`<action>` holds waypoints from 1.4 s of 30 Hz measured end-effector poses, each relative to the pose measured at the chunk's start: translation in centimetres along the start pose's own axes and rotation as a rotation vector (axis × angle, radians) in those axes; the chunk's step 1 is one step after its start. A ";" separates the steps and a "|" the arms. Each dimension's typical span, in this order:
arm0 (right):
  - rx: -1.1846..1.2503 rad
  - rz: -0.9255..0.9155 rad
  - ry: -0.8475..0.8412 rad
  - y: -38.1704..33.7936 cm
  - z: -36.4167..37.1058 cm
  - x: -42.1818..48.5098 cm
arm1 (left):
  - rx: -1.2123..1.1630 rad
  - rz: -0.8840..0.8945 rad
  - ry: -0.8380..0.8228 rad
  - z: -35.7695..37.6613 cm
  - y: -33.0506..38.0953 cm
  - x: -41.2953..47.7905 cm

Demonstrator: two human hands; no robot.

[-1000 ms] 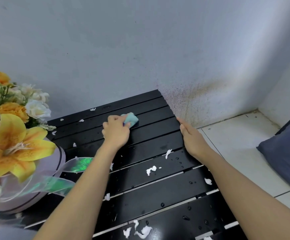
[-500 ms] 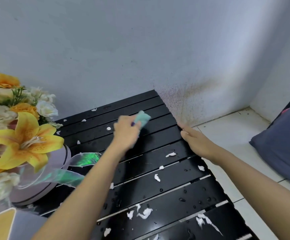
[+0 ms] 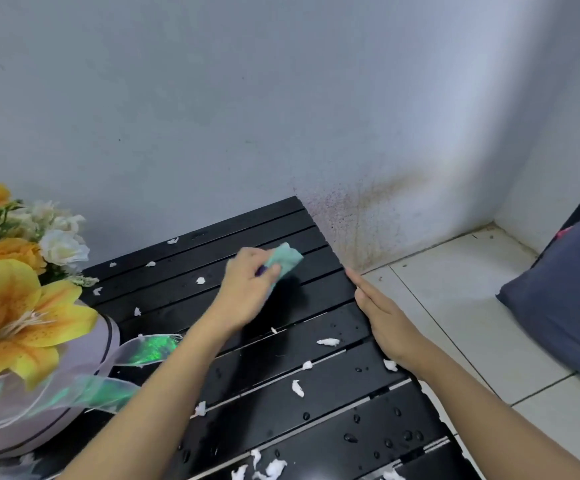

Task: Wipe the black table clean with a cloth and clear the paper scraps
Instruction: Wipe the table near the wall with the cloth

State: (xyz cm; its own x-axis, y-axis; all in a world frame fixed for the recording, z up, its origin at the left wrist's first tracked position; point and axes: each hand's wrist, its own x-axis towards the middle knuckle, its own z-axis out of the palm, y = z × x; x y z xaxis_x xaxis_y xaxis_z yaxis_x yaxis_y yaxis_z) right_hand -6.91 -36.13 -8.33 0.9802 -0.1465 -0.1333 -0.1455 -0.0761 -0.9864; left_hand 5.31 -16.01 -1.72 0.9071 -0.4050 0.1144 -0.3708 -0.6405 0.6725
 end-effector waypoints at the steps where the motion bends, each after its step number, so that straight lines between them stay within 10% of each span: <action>1: 0.008 0.004 0.002 0.1 0.0 0.0 | 0.057 -0.118 0.107 -0.3 -1.0 2.1; 4: 0.028 0.015 0.012 0.2 0.1 0.2 | 0.370 -0.380 0.190 1.9 -2.2 5.1; 7: 0.050 0.000 0.011 0.3 0.2 0.4 | 0.505 -0.198 0.195 4.7 -0.1 2.7; 14: 0.049 -0.011 0.042 0.6 0.2 0.7 | -0.007 0.219 -0.310 4.1 3.0 -4.2; 20: 0.054 0.019 0.037 0.5 0.1 0.4 | 0.357 -0.254 0.127 4.1 -0.6 5.5; 25: 0.036 0.027 0.043 0.1 0.1 0.5 | 0.505 0.022 0.120 7.2 2.6 -1.9; 31: -0.106 0.108 0.056 -2.9 -0.9 -3.0 | 0.032 0.130 -0.315 4.8 4.9 -8.3; 37: -0.242 0.242 0.105 -2.9 -1.5 -16.3 | 0.143 -0.251 0.005 3.5 2.7 -2.8; 42: -0.252 0.234 0.121 -0.8 -0.1 -19.5 | 0.360 0.026 0.006 6.9 4.7 -8.0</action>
State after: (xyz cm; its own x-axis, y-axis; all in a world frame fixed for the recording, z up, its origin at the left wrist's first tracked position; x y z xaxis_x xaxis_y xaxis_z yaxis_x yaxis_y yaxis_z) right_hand -25.92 -33.35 -4.94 0.8955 -0.3035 -0.3256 -0.4076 -0.2654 -0.8737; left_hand -5.09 -20.27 -4.48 0.8972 -0.4210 0.1334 -0.4393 -0.8193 0.3686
